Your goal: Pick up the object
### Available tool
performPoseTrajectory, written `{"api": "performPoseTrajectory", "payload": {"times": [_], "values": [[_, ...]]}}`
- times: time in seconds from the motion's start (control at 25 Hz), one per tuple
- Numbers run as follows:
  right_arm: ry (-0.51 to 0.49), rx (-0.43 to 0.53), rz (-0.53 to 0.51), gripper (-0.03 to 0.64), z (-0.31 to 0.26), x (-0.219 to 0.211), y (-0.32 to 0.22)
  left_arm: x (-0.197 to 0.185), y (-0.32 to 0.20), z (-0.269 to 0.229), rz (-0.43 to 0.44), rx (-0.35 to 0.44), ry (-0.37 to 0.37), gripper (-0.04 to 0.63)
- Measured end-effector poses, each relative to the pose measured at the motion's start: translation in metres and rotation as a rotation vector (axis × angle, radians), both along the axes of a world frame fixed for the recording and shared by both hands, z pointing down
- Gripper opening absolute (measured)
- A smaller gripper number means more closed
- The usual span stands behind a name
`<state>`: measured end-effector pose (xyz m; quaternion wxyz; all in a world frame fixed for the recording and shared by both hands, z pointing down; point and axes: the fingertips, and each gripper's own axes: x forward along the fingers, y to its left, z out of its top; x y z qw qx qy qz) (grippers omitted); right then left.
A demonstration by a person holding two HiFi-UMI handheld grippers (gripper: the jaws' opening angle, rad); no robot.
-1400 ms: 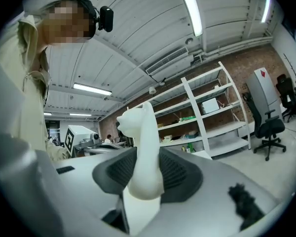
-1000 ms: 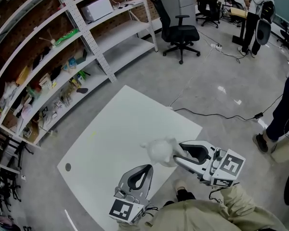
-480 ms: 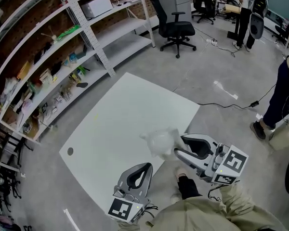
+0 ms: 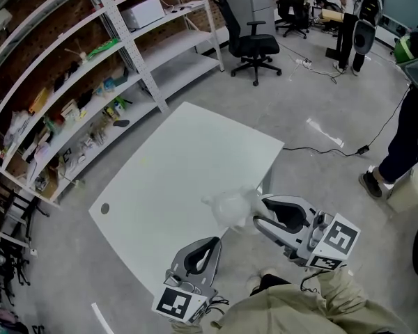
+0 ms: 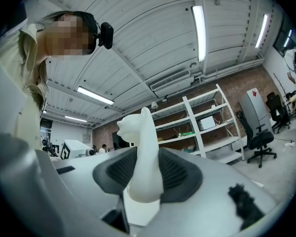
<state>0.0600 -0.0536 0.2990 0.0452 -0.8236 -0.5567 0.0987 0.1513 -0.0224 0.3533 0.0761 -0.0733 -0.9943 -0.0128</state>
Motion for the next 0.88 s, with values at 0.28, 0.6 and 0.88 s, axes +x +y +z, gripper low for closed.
{"api": "performPoseTrajectory", "payload": {"times": [0.28,0.6,0.88], "values": [[-0.006,-0.010,0.001,0.147,-0.001,-0.003,0.000,-0.008,0.000,0.000,0.015,-0.011,0.005,0.006],[-0.005,-0.032,0.021,0.140,0.000,-0.007,0.002,-0.017,0.006,0.006,0.038,-0.031,-0.014,0.006],[-0.008,-0.039,0.022,0.135,-0.007,-0.016,0.002,-0.031,0.004,-0.002,0.049,-0.022,-0.004,0.006]]}}
